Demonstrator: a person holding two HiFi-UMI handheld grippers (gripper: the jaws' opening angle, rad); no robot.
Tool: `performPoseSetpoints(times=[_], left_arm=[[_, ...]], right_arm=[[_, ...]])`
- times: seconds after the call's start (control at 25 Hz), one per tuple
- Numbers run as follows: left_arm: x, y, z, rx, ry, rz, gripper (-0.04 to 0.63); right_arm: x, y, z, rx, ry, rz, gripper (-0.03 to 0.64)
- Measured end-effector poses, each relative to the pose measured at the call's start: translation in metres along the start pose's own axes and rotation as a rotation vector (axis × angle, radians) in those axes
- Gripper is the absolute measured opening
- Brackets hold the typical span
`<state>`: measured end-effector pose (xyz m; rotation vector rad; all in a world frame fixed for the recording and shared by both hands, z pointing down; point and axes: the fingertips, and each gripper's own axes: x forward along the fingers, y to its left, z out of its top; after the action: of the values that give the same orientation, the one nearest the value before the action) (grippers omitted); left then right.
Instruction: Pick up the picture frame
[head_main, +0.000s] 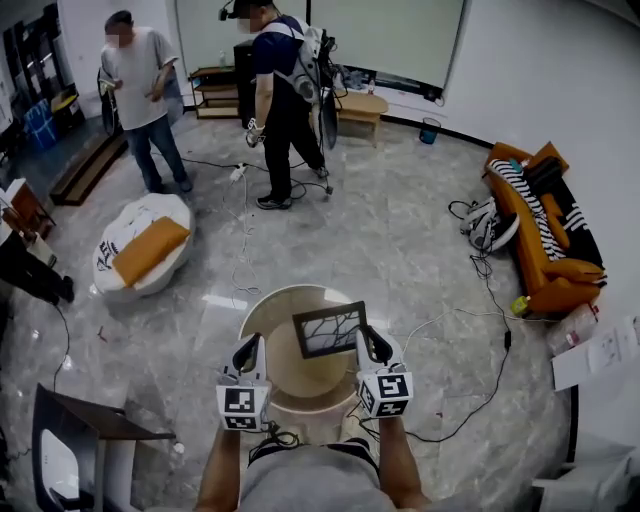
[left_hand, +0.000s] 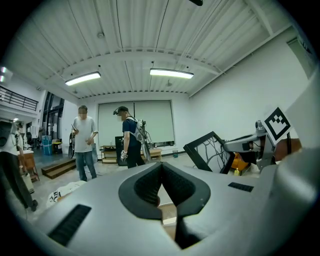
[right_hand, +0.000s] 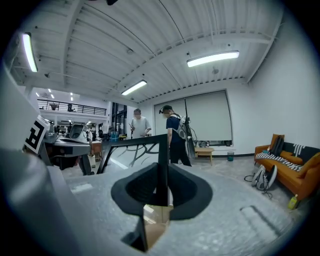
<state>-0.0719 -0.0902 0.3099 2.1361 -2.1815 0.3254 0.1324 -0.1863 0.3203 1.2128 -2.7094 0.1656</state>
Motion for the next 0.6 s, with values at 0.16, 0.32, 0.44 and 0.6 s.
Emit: performPoseSetpoints(times=[0.16,0.32,0.44,0.6], left_arm=[[0.0013,-0.0050,-0.0049,0.007,-0.003,-0.026,0.018],[0.0022,-0.0014,-0.0028,0.011,0.001,-0.025,0.018],[0.0011,0.0030,0.0020,0.007,0.004,-0.007,0.017],[0.0014,0.0035,0.0027,0.007,0.001,-0.005,0.017]], right_arm=[[-0.0057,-0.0029,-0.0021,0.008,-0.005,-0.017,0.064],[-0.0051,-0.0024,-0.0026,0.020,-0.010,-0.020,0.064],[-0.0056,-0.0015,-0.0014,0.019,-0.012,-0.021,0.064],[-0.0056,-0.0027,-0.0009,0.018,-0.015,-0.028,0.064]])
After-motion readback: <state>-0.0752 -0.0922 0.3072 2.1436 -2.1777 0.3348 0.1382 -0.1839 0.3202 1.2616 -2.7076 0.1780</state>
